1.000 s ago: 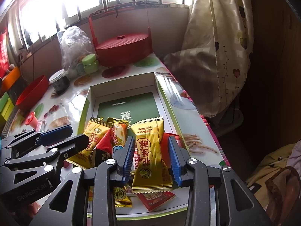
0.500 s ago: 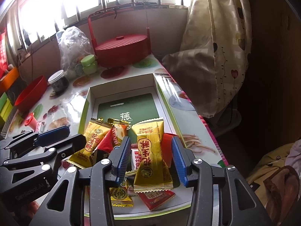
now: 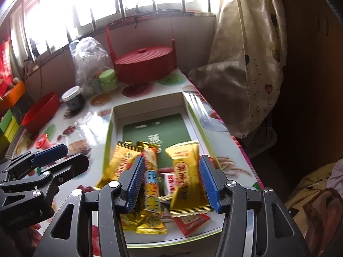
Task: Organize snacks
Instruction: 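Open the right tool to drop the peanut candy into the box, then move both open tools back over the remaining snacks on the table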
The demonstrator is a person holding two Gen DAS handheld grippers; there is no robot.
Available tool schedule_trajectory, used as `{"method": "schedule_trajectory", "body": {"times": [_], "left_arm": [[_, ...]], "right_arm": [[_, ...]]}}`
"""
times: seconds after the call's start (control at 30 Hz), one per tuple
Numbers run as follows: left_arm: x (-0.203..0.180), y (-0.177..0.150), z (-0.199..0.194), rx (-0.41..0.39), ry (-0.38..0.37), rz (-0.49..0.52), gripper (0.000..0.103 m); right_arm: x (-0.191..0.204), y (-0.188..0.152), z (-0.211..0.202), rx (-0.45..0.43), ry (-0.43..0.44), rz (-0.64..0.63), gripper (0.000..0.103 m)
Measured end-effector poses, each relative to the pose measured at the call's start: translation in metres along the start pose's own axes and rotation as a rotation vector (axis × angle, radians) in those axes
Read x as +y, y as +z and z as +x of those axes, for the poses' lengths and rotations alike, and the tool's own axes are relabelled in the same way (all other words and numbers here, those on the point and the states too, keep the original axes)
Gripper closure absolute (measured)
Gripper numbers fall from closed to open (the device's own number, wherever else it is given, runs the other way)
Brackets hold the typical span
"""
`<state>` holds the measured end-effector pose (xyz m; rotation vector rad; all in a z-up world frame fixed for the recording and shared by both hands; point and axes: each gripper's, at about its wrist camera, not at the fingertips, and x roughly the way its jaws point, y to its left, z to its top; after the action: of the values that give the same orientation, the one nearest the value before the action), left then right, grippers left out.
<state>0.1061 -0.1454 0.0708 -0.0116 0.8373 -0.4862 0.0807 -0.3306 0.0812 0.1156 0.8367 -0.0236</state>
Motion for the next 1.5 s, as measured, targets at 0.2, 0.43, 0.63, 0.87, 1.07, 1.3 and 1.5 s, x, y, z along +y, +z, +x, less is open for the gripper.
{"method": "schedule_trajectory", "body": {"times": [0.2, 0.43, 0.63, 0.87, 1.07, 1.3, 1.5], "left_arm": [[0.017, -0.002, -0.012, -0.016, 0.020, -0.027, 0.040], [0.039, -0.006, -0.027, -0.038, 0.071, -0.055, 0.040], [0.065, -0.010, -0.038, -0.051, 0.104, -0.097, 0.040], [0.106, -0.017, -0.051, -0.069, 0.161, -0.165, 0.040], [0.144, -0.025, -0.063, -0.079, 0.207, -0.233, 0.040], [0.184, -0.037, -0.073, -0.077, 0.263, -0.304, 0.040], [0.203, -0.043, -0.076, -0.076, 0.281, -0.332, 0.040]], "right_arm": [[0.017, 0.005, -0.004, -0.014, 0.019, -0.018, 0.050], [0.037, 0.009, -0.004, -0.021, 0.050, -0.032, 0.049], [0.060, 0.013, -0.001, -0.011, 0.094, -0.065, 0.048], [0.095, 0.015, 0.009, 0.014, 0.164, -0.117, 0.048], [0.127, 0.015, 0.025, 0.052, 0.213, -0.156, 0.047], [0.162, 0.011, 0.046, 0.093, 0.251, -0.211, 0.047], [0.188, 0.011, 0.062, 0.116, 0.294, -0.238, 0.047]]}}
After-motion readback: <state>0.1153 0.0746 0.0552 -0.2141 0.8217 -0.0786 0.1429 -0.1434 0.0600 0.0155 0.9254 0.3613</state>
